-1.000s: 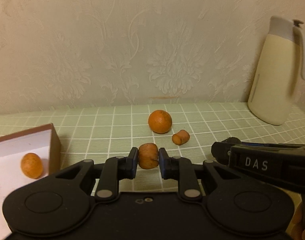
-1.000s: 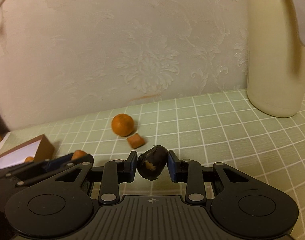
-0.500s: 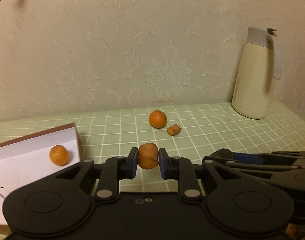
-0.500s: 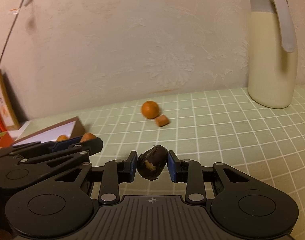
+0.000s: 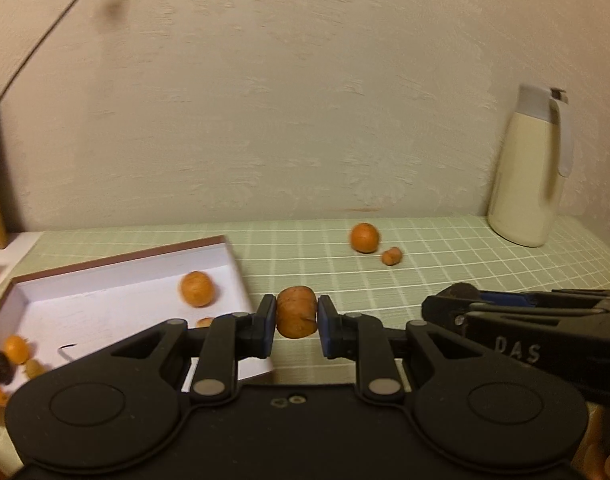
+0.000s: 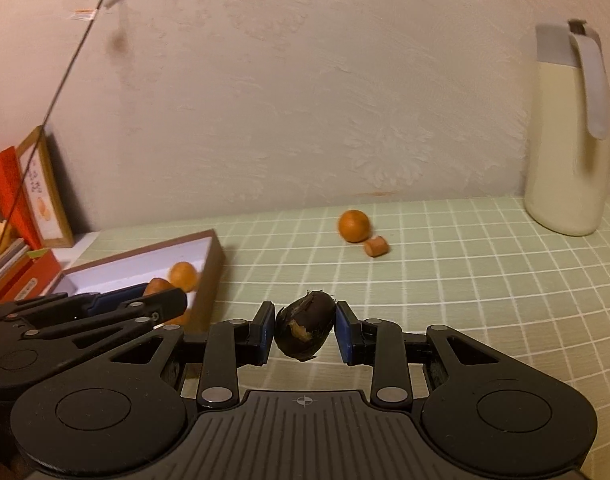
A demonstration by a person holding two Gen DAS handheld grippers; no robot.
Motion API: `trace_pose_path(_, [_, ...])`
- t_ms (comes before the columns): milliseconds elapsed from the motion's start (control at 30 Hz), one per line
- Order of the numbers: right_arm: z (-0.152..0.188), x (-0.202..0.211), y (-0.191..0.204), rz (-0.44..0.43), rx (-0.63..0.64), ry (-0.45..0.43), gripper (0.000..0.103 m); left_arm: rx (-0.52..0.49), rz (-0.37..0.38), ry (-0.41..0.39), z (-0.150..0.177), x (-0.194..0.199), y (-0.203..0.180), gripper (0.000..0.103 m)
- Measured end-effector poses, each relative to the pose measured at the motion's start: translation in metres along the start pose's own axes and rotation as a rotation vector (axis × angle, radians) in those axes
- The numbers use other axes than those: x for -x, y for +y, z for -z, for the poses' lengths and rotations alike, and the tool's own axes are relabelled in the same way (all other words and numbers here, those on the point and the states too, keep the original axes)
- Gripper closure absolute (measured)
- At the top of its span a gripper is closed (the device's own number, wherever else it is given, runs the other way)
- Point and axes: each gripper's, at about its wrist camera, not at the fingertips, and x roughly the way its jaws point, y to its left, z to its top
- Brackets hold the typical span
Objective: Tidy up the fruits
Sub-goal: 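Carry the orange piece with the left tool while the right tool carries the dark fruit over the box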
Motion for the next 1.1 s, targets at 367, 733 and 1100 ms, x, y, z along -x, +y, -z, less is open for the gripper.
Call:
trace_pose_path(367, [0.008, 0.001, 0.060, -0.122, 0.083, -0.005, 0.070, 0.080, -0.130, -0.019, 0.007, 0.036, 0.061, 0.091])
trace_pose_path(733, [0.015, -0.008, 0.103, -0.205, 0.140, -0.017, 0.070, 0.149, -0.237, -0.034, 0.012, 0.057, 0.111, 0.091])
trace_pose_path(1100, [0.010, -0.027, 0.123, -0.230, 0.142, -0.027, 0.070, 0.201, -0.309, -0.045, 0.014, 0.061, 0.145, 0.091])
